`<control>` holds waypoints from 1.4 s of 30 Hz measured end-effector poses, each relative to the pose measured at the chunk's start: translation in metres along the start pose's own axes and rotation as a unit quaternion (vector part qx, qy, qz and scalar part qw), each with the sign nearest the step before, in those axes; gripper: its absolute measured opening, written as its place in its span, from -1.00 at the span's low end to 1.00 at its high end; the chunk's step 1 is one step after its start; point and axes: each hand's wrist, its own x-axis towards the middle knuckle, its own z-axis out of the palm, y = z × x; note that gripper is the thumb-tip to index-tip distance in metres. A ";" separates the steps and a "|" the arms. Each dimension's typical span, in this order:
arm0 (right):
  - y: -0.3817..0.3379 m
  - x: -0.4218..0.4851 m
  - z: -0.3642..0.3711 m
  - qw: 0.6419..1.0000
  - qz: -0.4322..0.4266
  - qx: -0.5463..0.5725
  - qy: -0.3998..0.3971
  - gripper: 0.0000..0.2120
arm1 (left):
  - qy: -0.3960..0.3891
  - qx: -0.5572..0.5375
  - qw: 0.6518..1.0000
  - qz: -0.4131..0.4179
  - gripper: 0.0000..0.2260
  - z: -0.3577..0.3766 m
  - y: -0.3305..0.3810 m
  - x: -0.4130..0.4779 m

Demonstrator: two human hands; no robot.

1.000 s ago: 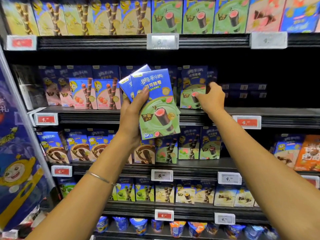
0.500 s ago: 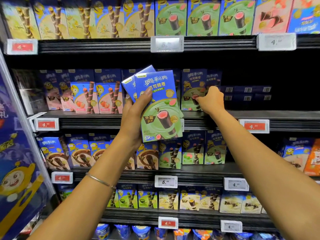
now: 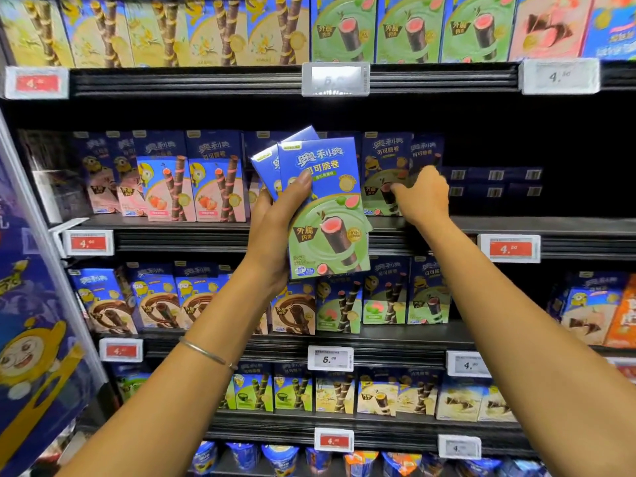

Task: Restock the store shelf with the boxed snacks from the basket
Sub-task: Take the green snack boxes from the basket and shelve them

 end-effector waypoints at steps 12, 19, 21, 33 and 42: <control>-0.036 -0.122 -0.042 0.923 -0.141 0.289 -0.210 -0.72 | -0.001 -0.014 0.999 -0.053 -0.23 0.011 -0.016 -0.002; -0.023 -0.132 -0.047 0.931 -0.108 0.292 -0.193 -0.70 | 0.105 0.032 0.992 -0.069 -0.31 0.002 -0.037 0.002; -0.016 -0.127 -0.051 0.927 -0.067 0.307 -0.203 -0.72 | 0.134 0.053 0.986 -0.080 -0.20 -0.001 -0.038 0.000; 0.036 -0.006 -0.083 0.930 0.044 0.364 -0.007 -0.74 | 0.150 0.030 0.986 -0.070 -0.40 -0.001 -0.029 -0.012; 0.067 0.036 -0.055 0.979 0.043 0.195 -0.039 -0.62 | 0.139 0.044 0.986 -0.081 -0.36 0.017 -0.030 -0.010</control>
